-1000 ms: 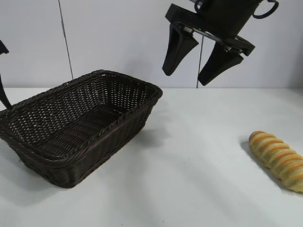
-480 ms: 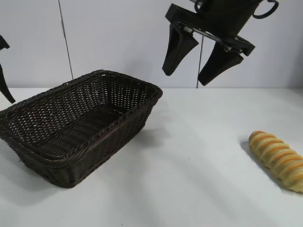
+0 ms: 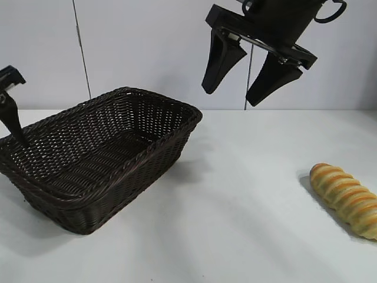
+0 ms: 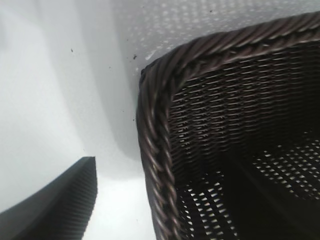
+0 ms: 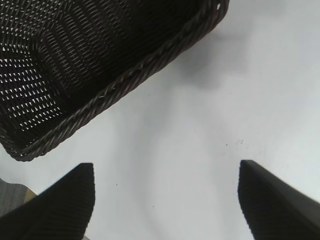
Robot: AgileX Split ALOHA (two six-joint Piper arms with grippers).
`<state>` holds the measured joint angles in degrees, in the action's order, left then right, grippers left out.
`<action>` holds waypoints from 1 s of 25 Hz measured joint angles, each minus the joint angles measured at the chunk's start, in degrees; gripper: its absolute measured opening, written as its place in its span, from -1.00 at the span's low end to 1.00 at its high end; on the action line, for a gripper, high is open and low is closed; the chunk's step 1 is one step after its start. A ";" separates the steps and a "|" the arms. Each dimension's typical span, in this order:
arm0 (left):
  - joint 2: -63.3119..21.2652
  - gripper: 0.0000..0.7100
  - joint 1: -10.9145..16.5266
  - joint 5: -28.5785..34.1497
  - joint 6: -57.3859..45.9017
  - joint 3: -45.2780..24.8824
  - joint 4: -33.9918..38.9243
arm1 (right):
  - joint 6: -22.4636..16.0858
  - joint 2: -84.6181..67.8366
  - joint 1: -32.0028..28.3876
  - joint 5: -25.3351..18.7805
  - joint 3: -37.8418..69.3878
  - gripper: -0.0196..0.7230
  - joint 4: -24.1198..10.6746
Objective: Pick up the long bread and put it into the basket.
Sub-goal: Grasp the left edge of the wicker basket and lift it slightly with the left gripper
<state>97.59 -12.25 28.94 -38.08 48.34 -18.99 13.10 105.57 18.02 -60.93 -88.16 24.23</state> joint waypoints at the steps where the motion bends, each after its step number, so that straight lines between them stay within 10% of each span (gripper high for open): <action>1: 0.92 0.45 -0.06 -0.29 0.00 0.00 -0.23 | 0.00 0.00 0.00 0.00 0.00 0.59 0.00; 7: 3.26 0.39 -0.06 -0.84 -0.07 0.00 -1.04 | 0.00 0.00 0.00 0.00 0.00 0.59 0.00; 18: 3.26 -0.69 -0.06 -1.85 -0.79 0.00 -1.93 | 0.00 0.00 0.00 0.00 0.00 0.59 0.00; 25: 2.85 -0.71 -0.06 -0.14 -0.73 0.11 -1.73 | 0.00 0.00 0.00 0.00 0.00 0.59 0.00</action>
<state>100.44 -12.31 28.80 -38.81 48.44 -20.72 13.10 105.57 18.02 -60.93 -88.16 24.23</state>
